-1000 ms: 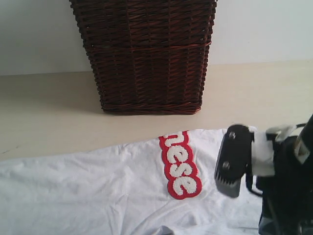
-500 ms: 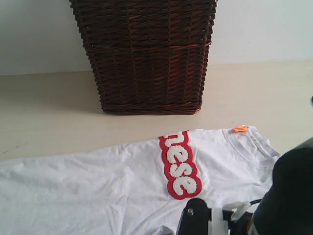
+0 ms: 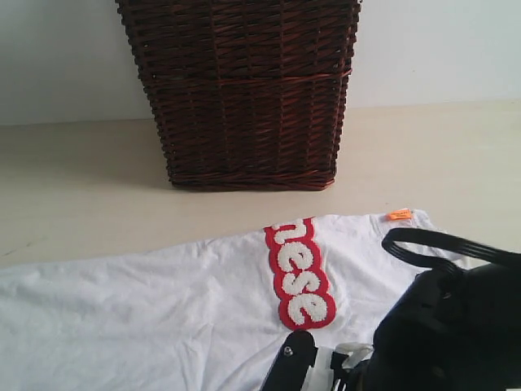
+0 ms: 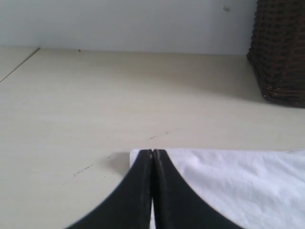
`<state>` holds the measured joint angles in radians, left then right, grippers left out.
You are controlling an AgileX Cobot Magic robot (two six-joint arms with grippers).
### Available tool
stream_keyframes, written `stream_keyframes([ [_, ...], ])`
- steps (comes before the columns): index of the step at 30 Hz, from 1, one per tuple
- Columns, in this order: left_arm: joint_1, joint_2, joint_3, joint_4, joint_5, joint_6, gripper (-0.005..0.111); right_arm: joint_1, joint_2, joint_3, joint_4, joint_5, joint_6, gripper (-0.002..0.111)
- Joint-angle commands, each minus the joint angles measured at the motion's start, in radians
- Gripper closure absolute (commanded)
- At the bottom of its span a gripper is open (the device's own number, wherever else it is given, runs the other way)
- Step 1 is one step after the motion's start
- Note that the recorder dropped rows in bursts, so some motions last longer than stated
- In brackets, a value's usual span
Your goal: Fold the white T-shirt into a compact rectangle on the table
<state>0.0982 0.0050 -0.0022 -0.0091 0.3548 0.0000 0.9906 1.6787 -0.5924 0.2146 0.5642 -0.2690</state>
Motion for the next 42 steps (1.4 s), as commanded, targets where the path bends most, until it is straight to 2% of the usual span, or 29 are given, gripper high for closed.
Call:
stream_keyframes([
  [1,0.0,-0.005,0.002,0.0,-0.003,0.0,0.107,-0.001,0.08,0.021,-0.035,-0.005,0.07,0.094],
  [3,0.0,-0.005,0.002,0.0,-0.003,0.0,0.107,-0.001,0.078,-0.011,-0.04,0.1,0.066,0.108],
  [7,0.0,-0.005,0.002,0.0,-0.003,0.0,0.107,-0.001,0.074,-0.116,-0.072,0.347,0.062,0.108],
  [12,0.0,-0.005,0.002,0.0,-0.003,0.0,0.107,-0.001,0.026,-0.277,-0.28,0.581,0.085,0.108],
  [17,0.0,-0.005,0.002,0.0,-0.003,0.0,0.107,-0.001,0.0,-0.397,-0.444,0.63,0.101,0.108],
  [23,0.0,-0.005,0.002,0.0,-0.003,0.0,0.107,-0.001,0.012,-0.426,-0.63,0.496,0.08,0.108],
  [28,0.0,-0.005,0.002,0.0,-0.003,0.0,0.107,-0.001,0.064,-0.426,-0.788,0.397,0.149,0.097],
  [35,0.0,-0.005,0.002,0.0,-0.003,0.0,0.107,-0.001,0.164,-0.426,-1.005,0.361,0.343,0.065],
  [42,0.0,-0.005,0.002,0.0,-0.003,0.0,0.107,-0.001,0.171,-0.426,-1.082,0.393,0.399,0.061],
])
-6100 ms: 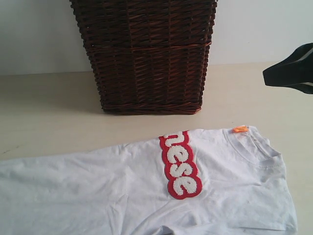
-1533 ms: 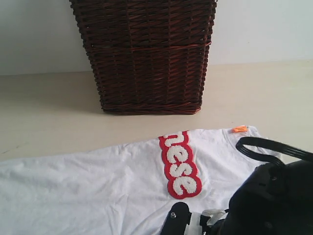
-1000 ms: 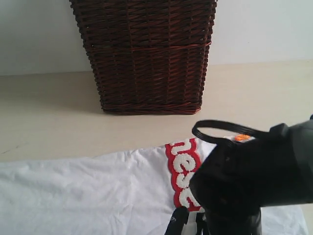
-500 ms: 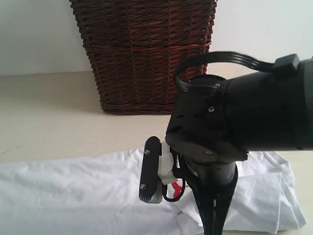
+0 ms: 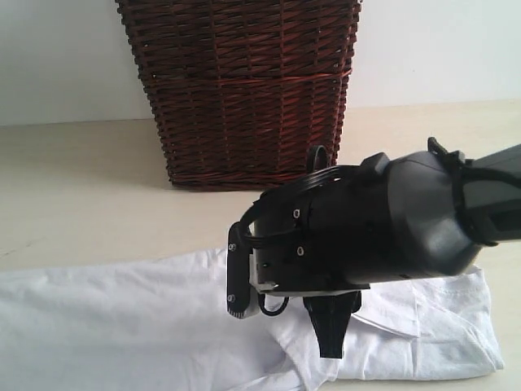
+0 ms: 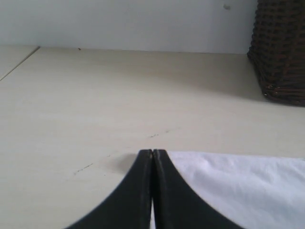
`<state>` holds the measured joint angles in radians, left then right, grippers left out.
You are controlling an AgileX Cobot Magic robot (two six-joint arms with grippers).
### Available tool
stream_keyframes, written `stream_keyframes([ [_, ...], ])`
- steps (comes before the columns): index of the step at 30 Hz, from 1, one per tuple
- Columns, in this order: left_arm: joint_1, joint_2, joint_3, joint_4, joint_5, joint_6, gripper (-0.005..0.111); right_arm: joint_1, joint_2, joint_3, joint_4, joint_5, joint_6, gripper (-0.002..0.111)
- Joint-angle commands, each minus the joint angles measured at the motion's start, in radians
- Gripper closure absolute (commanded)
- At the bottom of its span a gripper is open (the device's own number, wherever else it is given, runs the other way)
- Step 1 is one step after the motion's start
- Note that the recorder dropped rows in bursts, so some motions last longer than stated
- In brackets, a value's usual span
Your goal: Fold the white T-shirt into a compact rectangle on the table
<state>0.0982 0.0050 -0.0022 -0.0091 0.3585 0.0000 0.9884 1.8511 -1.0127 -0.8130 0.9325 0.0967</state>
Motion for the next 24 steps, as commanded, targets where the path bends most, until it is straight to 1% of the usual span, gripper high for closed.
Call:
stream_keyframes([
  [1,0.0,-0.005,0.002,0.0,-0.007,0.0,0.107,0.001,-0.002,-0.006,-0.061,0.046,0.047,0.061],
  [7,0.0,-0.005,0.002,0.0,-0.007,0.0,0.107,0.001,-0.002,-0.006,-0.038,0.169,0.047,0.061],
  [10,0.0,-0.005,0.002,0.0,-0.007,0.0,0.107,0.001,-0.002,-0.006,0.076,0.183,0.044,0.063],
  [11,0.0,-0.005,0.002,0.0,-0.007,0.0,0.107,0.001,-0.002,-0.006,0.118,0.178,0.032,0.065],
  [12,0.0,-0.005,0.002,0.0,-0.007,0.0,0.107,0.001,-0.002,-0.006,0.163,0.172,0.015,0.07],
  [14,0.0,-0.005,0.002,0.0,-0.007,0.0,0.107,0.001,-0.002,-0.006,0.218,0.159,-0.017,0.083],
  [17,0.0,-0.005,0.002,0.0,-0.007,0.0,0.107,0.001,-0.002,-0.006,0.27,0.123,-0.06,0.106],
  [18,0.0,-0.005,0.002,0.0,-0.007,0.0,0.107,0.001,-0.002,-0.006,0.288,0.109,-0.071,0.108],
  [24,0.0,-0.005,0.002,0.0,-0.007,0.0,0.107,0.001,-0.002,-0.006,0.441,0.004,-0.212,0.108],
])
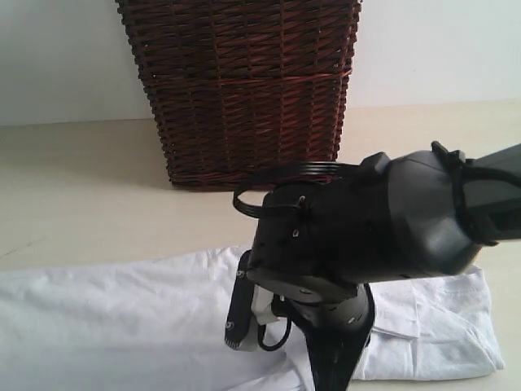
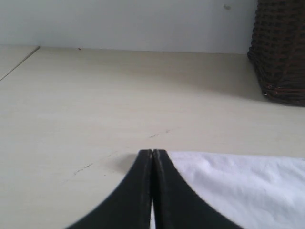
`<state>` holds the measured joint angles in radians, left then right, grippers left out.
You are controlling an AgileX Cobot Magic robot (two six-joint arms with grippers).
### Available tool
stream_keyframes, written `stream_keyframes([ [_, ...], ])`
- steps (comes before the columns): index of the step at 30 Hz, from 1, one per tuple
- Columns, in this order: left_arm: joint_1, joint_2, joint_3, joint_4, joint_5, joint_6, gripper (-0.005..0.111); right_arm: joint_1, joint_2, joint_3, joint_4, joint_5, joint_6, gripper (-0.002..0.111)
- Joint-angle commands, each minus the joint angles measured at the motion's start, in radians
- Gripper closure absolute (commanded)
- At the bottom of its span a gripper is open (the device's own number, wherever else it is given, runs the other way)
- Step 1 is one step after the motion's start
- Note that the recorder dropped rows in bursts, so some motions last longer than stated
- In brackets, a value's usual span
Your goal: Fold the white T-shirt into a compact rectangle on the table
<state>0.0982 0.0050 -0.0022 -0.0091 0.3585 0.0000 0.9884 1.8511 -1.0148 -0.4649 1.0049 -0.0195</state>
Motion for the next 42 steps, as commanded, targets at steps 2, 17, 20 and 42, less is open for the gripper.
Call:
stream_keyframes([
  [2,0.0,-0.005,0.002,0.0,-0.007,0.0,0.107,0.001,-0.002,-0.004,0.118,-0.081,-0.118,0.108],
  [17,0.0,-0.005,0.002,0.0,-0.007,0.0,0.107,-0.175,0.044,-0.058,-0.351,-0.092,0.23,0.108],
  [20,0.0,-0.005,0.002,0.0,-0.007,0.0,0.107,-0.175,0.023,-0.071,-0.266,-0.068,0.146,0.108],
  [42,0.0,-0.005,0.002,0.0,-0.007,0.0,0.107,-0.175,0.054,-0.013,-0.462,-0.039,0.391,0.07],
])
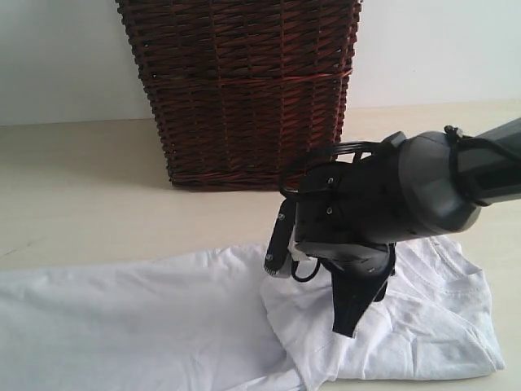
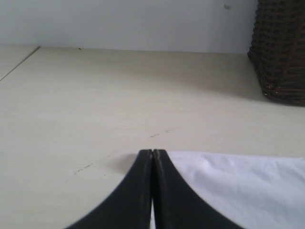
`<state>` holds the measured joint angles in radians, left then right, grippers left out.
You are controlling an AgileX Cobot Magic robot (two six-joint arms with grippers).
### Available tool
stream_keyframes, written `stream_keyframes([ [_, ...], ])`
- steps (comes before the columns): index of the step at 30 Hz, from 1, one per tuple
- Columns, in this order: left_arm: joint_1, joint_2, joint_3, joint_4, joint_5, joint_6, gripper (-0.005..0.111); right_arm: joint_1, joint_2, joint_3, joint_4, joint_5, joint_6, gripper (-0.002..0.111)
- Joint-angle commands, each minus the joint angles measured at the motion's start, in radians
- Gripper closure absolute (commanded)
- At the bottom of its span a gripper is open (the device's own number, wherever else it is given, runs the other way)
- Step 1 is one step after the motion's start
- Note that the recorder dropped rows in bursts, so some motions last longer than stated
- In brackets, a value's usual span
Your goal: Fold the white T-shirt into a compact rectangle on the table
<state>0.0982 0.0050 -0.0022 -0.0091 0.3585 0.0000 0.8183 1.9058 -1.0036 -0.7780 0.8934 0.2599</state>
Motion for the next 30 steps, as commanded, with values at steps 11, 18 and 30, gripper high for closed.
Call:
stream_keyframes([
  [11,0.0,-0.005,0.002,0.0,-0.007,0.0,0.107,-0.005,-0.01,-0.112,-0.175,0.111,0.154,0.07],
  [18,0.0,-0.005,0.002,0.0,-0.007,0.0,0.107,-0.182,-0.097,-0.112,-0.036,0.132,0.235,0.062],
  [30,0.0,-0.005,0.002,0.0,-0.007,0.0,0.107,-0.797,-0.115,-0.107,0.907,0.042,-0.488,0.051],
])
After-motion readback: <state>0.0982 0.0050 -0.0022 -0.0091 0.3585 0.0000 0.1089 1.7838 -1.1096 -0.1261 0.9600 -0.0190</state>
